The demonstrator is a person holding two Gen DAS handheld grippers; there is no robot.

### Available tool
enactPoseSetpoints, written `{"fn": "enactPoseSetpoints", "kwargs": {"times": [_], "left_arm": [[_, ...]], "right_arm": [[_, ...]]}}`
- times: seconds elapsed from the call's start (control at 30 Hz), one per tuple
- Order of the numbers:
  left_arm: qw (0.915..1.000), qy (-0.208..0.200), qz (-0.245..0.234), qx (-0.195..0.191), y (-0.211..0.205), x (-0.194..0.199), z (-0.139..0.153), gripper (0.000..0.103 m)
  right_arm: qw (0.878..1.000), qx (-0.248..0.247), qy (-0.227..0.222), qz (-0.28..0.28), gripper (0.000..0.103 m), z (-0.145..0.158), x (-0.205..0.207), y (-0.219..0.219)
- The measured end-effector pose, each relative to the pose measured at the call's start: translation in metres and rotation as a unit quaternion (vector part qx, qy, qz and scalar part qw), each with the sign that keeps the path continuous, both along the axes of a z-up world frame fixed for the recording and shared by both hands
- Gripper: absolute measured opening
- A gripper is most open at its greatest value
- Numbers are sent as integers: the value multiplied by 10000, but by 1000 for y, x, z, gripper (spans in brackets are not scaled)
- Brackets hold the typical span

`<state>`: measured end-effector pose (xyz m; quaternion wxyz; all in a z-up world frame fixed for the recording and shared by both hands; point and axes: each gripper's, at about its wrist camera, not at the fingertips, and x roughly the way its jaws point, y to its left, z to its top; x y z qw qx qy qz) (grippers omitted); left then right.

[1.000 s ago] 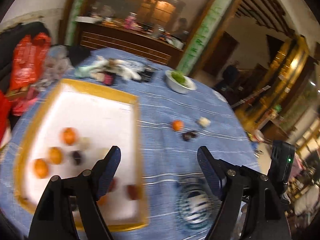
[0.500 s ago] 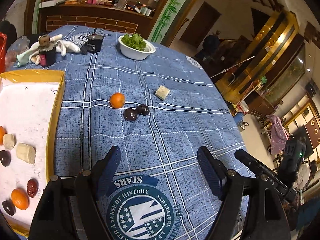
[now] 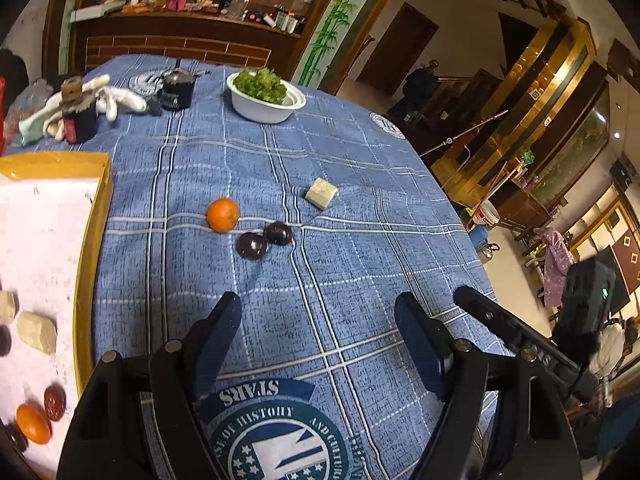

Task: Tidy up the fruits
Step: 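Move both tools toward the orange and plums on the table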

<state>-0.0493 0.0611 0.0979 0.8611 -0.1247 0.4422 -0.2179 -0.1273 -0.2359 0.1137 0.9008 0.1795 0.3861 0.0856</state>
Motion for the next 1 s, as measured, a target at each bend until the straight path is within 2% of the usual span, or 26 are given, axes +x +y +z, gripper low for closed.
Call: {"fn": "enactPoseSetpoints", "kwargs": {"times": [0.2,0.3,0.33,0.4,0.6,0.67,1.0], "left_arm": [[9994,-348,77,-51,-6,8,-4,78],[9988,-459,-144,7,-9,14,-3,78],[9982,-530,-269,36,-11,14,-2,78],[9964,-670,-473,234,-17,14,-1,78],[9931,-404,-1005,448,-41,24,-19,78],[9915,-335,-1129,548,-48,26,-27,78],[9927,-194,-1092,481,-47,33,-39,78]], "right_arm": [[9997,148,-49,-178,66,-5,51,-5],[9992,30,-335,-236,66,-15,57,0],[9995,68,-257,-191,65,-21,60,2],[9989,457,-48,48,66,-28,67,4],[9932,1022,408,389,66,-45,70,12],[9922,1064,505,410,66,-49,69,14],[9920,1129,463,318,67,-47,64,11]]}}
